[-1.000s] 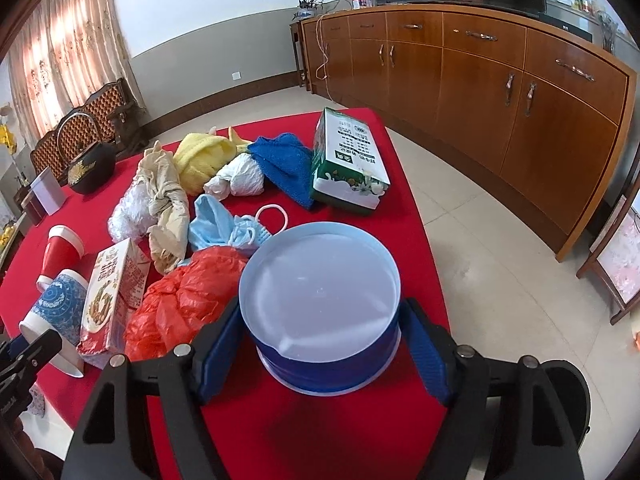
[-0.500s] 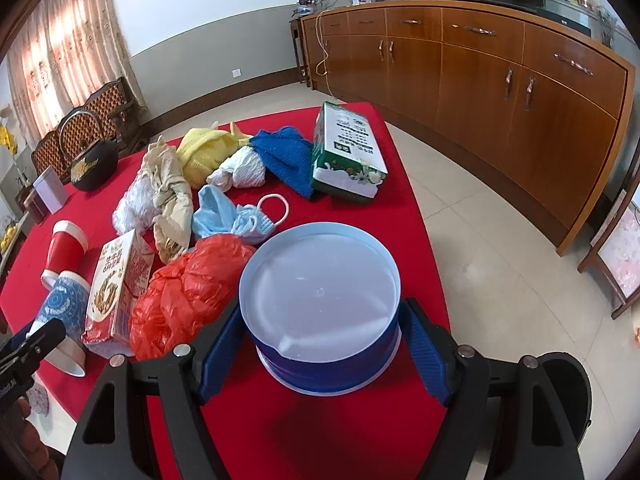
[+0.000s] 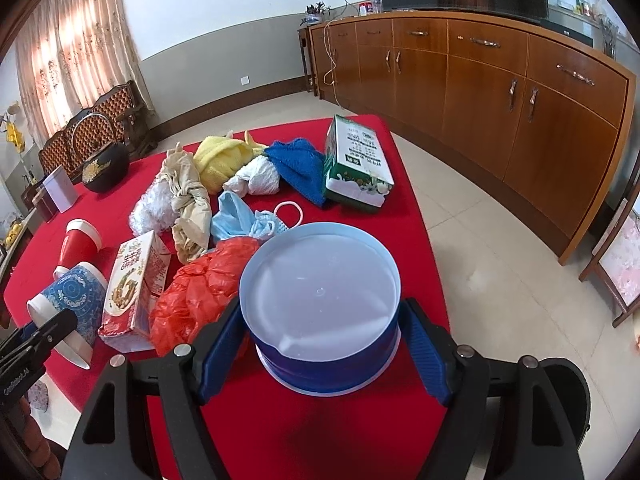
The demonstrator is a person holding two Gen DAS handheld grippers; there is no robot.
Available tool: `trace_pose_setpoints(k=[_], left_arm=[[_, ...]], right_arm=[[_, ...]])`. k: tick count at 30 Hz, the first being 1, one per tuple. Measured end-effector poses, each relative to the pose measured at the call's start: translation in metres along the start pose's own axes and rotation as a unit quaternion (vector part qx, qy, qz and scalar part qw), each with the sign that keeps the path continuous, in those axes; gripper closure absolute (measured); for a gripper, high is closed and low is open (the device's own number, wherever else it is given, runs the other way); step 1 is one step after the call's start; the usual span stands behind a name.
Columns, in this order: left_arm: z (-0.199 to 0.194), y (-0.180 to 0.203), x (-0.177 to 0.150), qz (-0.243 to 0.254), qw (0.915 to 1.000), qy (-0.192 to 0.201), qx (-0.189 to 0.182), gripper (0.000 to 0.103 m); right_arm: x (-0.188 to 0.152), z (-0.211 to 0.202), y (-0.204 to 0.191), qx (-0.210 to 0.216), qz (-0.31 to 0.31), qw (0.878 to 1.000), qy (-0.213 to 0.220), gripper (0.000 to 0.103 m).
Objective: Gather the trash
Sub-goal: 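Carry the blue-patterned cup and blue bowl over the black trash bin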
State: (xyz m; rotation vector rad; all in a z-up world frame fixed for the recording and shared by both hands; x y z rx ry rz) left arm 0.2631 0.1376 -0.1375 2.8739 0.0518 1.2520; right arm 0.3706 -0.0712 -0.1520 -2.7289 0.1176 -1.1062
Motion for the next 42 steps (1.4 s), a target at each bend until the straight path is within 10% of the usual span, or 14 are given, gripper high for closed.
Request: trace_pose_setpoints(k=[27, 42], left_arm=[[-0.057, 0.096, 0.020, 0.061, 0.9917, 0.048, -0.103, 0.050], [-0.058, 0.289, -0.001, 0.166, 0.9478, 0.011, -0.272, 0.050]], right_arm=[[-0.005, -0.079, 0.048, -0.001, 0.042, 0.998, 0.035, 0.025], [-0.045, -0.147, 0.231, -0.125, 0.161, 0.978, 0.048, 0.025]])
Point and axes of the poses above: each gripper's, at about its wrist camera, not at the fingertips, and z roughly the way its jaws point, y to its right, x to its top, the point moved 5 cm from there along z, roughly the way its jaws point, and after that the axes turned 9 degrees about z, right-handed, at the moved point
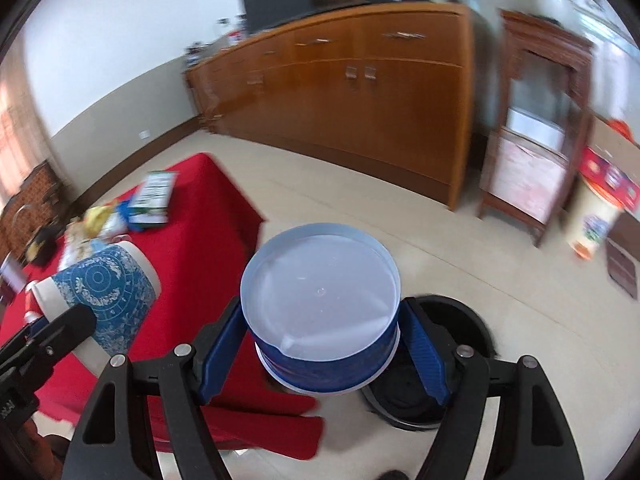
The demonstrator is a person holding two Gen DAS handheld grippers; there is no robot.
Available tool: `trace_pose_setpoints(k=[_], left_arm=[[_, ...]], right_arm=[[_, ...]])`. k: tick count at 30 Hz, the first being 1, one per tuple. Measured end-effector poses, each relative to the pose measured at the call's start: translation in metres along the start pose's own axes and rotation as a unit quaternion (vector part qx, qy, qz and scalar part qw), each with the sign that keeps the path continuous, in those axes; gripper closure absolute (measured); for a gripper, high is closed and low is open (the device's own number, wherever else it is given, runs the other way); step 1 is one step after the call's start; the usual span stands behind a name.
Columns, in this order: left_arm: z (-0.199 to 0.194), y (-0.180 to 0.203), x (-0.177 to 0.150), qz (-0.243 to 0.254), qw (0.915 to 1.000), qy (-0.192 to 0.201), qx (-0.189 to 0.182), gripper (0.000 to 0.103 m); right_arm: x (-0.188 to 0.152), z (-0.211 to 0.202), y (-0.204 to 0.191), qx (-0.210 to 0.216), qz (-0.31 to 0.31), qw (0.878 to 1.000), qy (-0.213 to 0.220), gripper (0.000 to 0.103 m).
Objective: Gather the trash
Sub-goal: 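Carry the blue-patterned cup and blue bowl over the black trash bin, then open the left tool and right tool to drop both items into the bin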
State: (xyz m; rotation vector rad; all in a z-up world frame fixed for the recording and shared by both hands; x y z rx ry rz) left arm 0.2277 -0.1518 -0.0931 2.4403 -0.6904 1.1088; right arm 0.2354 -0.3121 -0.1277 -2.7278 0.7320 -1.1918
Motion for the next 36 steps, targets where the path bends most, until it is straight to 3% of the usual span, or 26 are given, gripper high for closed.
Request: trace_pose_setpoints(k=[7, 13, 23, 27, 30, 34, 36], left_arm=[[0.054, 0.072, -0.009, 0.034, 0.9969, -0.048, -0.053, 0.050], [0.112, 0.098, -0.037, 0.037, 0.9904, -0.111, -0.073, 0.050], [0.189, 0.105, -0.073, 0.001, 0.9785, -0.190, -0.080, 0.049], [0.211, 0.108, -0.080, -0.008, 0.9744, -0.210, -0.079, 0.037], [0.224, 0.108, -0.087, -0.018, 0.9699, -0.230, -0.079, 0.031], [0.228, 0.103, -0.091, -0.023, 0.9673, -0.242, -0.072, 0.031], [0.214, 0.100, -0.083, -0.023, 0.9729, -0.222, -0.060, 0.031]], right_arm=[[-0.009, 0.008, 0.113, -0.057, 0.061, 0.996, -0.025, 0.025], [-0.019, 0.043, 0.170, -0.072, 0.092, 0.990, -0.073, 0.025], [-0.038, 0.124, 0.203, -0.085, 0.093, 0.979, -0.161, 0.025], [-0.034, 0.143, 0.211, -0.093, 0.091, 0.976, -0.176, 0.024], [-0.037, 0.153, 0.216, -0.110, 0.098, 0.970, -0.196, 0.017], [-0.031, 0.150, 0.220, -0.119, 0.103, 0.970, -0.185, 0.016], [-0.022, 0.137, 0.223, -0.128, 0.108, 0.973, -0.159, 0.016]])
Point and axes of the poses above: each gripper's, at about its wrist camera, not at the fingertips, and z roughly the way its jaws point, y to its right, x to its top, the point moved 5 cm from there along z, roughly the way its jaws point, and after that the axes turned 9 degrees about z, right-handed, at the moved point
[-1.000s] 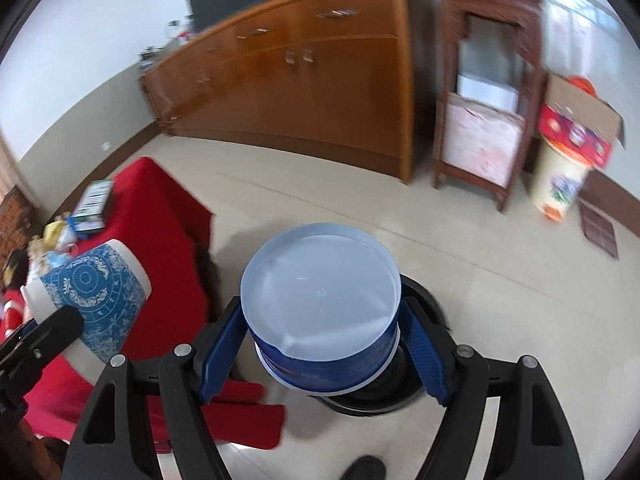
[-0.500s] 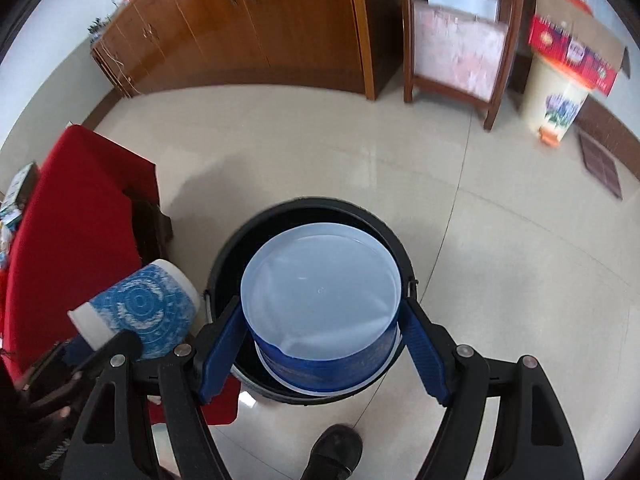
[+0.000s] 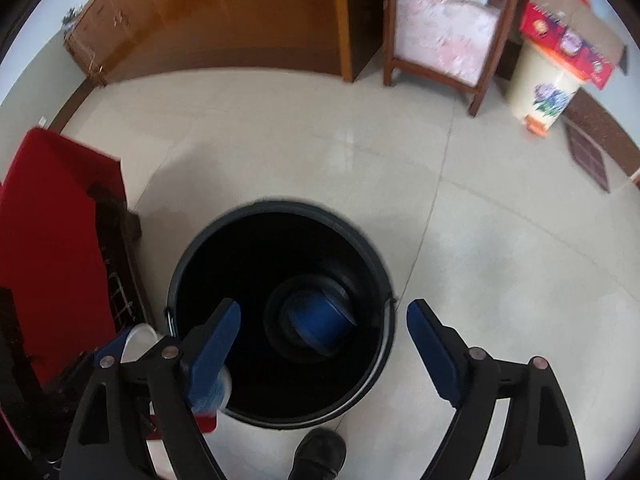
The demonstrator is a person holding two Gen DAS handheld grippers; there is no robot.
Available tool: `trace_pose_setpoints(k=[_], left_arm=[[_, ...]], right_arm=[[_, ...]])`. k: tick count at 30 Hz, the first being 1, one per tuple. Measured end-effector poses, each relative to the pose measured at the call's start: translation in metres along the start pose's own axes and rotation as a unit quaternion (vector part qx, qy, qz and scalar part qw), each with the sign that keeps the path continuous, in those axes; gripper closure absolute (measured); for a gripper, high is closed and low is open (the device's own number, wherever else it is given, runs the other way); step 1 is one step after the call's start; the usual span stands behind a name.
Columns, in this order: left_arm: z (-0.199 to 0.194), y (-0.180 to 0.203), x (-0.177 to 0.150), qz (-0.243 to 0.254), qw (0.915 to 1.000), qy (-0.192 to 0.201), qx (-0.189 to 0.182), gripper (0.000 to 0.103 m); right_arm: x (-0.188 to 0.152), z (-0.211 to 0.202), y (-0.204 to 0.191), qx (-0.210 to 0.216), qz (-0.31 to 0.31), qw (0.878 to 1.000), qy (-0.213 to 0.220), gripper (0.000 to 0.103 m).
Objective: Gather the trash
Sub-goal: 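Open the left tool and right tool to drop both items into the bin, then move both tools back toward the table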
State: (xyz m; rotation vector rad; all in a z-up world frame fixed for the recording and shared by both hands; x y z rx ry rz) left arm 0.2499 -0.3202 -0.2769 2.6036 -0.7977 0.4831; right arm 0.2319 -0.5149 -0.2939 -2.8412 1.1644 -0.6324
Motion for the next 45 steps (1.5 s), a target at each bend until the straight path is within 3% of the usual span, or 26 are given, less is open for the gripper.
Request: trace_pose_setpoints(k=[4, 6, 9, 11, 24, 34, 45], left_arm=[[-0.033, 0.004, 0.009, 0.019, 0.9987, 0.042, 0.022, 0.031], [-0.042, 0.008, 0.013, 0.028, 0.9977, 0.060, 0.010, 0.027], [-0.024, 0.014, 0.024, 0.052, 0.9975, 0.048, 0.003, 0.027], [-0.020, 0.011, 0.031, 0.038, 0.9986, 0.038, 0.002, 0.028], [-0.120, -0.028, 0.012, 0.011, 0.9921, 0.097, 0.079, 0.027], [-0.231, -0.091, -0.025, -0.036, 0.9728, 0.166, 0.158, 0.023], [-0.325, -0.195, -0.103, -0.126, 0.9338, 0.205, 0.265, 0.022]], right_arm=[[0.001, -0.038, 0.005, 0.012, 0.025, 0.999, 0.040, 0.016], [-0.003, -0.057, 0.004, 0.018, 0.030, 0.998, 0.058, 0.016], [-0.009, -0.081, 0.003, 0.024, 0.041, 0.995, 0.085, 0.016], [-0.010, -0.095, 0.003, 0.032, 0.047, 0.993, 0.099, 0.016], [-0.029, -0.131, -0.028, 0.057, 0.013, 0.992, 0.115, 0.016], [-0.069, -0.191, -0.128, 0.133, -0.066, 0.979, 0.139, 0.015], [-0.133, -0.236, -0.253, 0.206, -0.165, 0.953, 0.149, 0.014]])
Point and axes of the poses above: each gripper's, at about its wrist camera, not at the fingertips, and z roughly the way its jaws point, y to its right, x to its top, the point moved 5 cm from there along z, roughly the way its jaws point, and after that the axes turned 9 degrees about z, right-handed, at the moved point
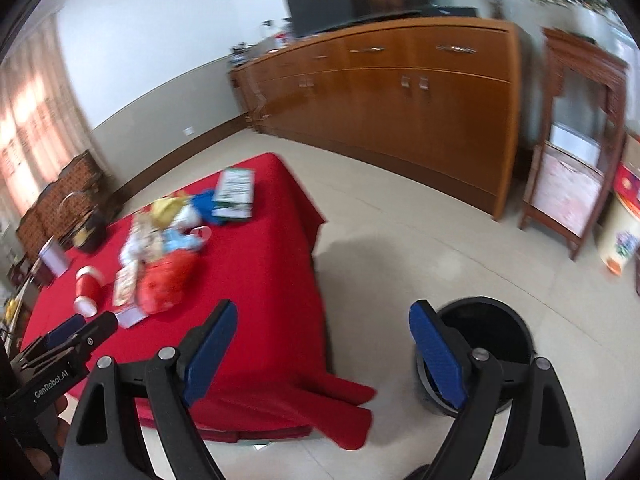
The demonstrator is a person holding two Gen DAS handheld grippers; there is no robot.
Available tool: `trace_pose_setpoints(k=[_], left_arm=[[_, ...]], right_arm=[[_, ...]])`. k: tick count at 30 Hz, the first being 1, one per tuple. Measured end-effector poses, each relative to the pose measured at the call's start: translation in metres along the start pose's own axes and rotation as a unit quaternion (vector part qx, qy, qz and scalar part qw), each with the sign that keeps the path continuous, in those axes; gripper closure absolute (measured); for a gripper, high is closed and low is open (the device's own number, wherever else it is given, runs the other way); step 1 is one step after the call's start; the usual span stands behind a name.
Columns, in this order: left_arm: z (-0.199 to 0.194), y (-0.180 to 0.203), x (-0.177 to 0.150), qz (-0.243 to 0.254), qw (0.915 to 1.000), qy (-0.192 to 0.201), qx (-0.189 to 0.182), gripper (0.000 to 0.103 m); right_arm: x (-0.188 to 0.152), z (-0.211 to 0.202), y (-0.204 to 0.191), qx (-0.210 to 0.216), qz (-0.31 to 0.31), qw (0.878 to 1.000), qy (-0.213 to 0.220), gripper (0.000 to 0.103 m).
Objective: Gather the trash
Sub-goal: 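Move both tools back toward the table, then grasp the red paper cup with the left tool while the right tool grasps the milk carton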
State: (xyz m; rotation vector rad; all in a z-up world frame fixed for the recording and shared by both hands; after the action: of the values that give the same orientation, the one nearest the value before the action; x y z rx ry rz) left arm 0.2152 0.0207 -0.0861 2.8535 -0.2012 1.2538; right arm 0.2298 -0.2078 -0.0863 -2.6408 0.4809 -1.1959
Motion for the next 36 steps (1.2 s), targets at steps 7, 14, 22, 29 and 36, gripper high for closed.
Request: trace_pose_setpoints(k=[7, 14, 22, 29, 36], left_arm=[[-0.016, -0.077, -0.020, -0.047, 0.9974, 0.001, 0.054, 0.022], [-0.019, -0.132, -0.031, -0.081, 0.9927, -0.001, 0.089, 0.022], [-0.016, -0.165, -0.033, -0.099, 0.9898, 0.000, 0.103, 0.022], [-0.003, -0.188, -0.030, -0.101, 0.9888, -0.001, 0.110, 0.022], [0.015, -0.205, -0.031, -0.106, 0.9878, -0.012, 0.113, 0.022]], right_arm=[[-0.022, 0.004, -0.088, 0.049, -0.058, 0.997, -0.006, 0.014], [-0.039, 0.013, -0.162, 0.090, -0.106, 0.990, -0.015, 0.014], [-0.050, 0.032, -0.224, 0.111, -0.150, 0.982, -0.021, 0.014], [-0.054, 0.051, -0.254, 0.114, -0.171, 0.978, -0.028, 0.014], [-0.059, 0.081, -0.270, 0.111, -0.179, 0.977, -0.045, 0.014]])
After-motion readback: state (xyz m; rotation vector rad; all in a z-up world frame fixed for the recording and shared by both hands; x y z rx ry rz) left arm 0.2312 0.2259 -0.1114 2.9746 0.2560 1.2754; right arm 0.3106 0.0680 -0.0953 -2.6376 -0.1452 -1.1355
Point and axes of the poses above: each gripper's, at about its wrist camera, not at the fingertips, and z roughly the way its jaws point, y to its right, x to its top, the point moved 5 cm from there along z, roughly the way its jaws point, and after that the axes turned 9 degrees about z, right-handed, at the moved point
